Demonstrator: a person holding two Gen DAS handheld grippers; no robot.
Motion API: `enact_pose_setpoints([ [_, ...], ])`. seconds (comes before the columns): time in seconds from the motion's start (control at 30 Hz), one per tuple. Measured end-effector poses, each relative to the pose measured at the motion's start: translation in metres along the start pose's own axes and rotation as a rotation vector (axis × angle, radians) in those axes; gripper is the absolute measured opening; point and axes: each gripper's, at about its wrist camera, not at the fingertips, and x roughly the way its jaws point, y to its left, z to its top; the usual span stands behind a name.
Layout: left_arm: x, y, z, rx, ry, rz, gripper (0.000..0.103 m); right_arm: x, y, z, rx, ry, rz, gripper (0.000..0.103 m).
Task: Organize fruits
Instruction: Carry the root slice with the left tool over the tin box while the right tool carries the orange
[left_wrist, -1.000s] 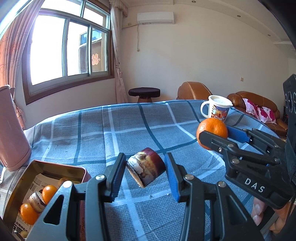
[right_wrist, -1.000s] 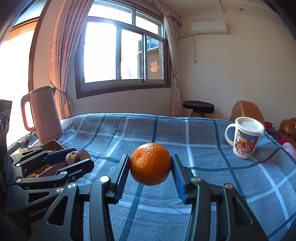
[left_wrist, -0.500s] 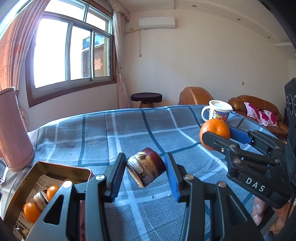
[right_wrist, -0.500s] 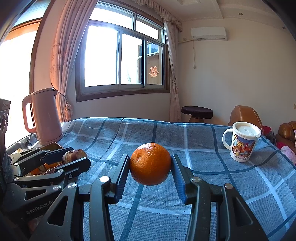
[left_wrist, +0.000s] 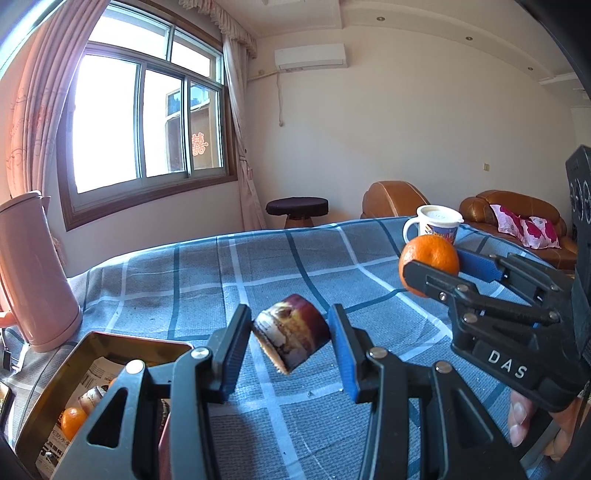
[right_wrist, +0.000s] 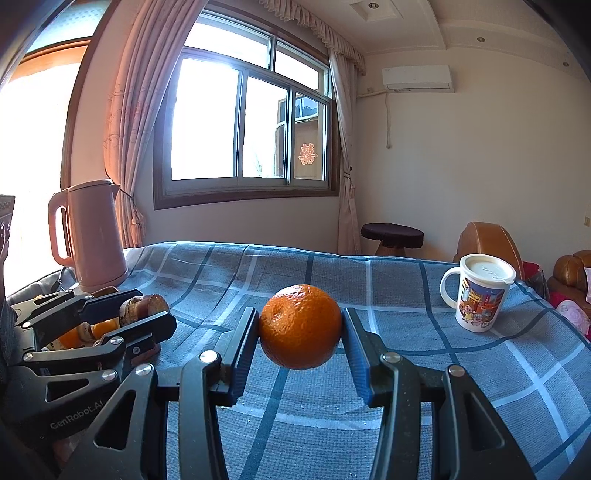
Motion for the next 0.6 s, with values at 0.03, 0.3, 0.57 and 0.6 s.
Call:
enact_pose_setpoints([
  [0.03,-0.0004,-0.0004,0.0002,0.002,-0.001,0.0,0.045,-0.0003,0.0,0.0001,-0.002,-0.002,0.0,0.048],
  [0.3,-0.0025,0.0016,-0.0001,-0.01,0.0,-0.002,0.045,-0.005,0.0,-0.0005,0.002,-0.014,-0.001,0.048],
  [0.57,-0.0053,0.004,-0.0011,-0.01,-0.005,-0.006,0.045,-0.0058,0.0001,-0.0005,-0.003,-0.013,-0.001,0.048],
  [0.6,-0.0054,0.0041,-0.0011,-0.01,-0.005,-0.006,0.045,-0.0057,0.0005,-0.0002,-0.005,-0.012,-0.001,0.048],
])
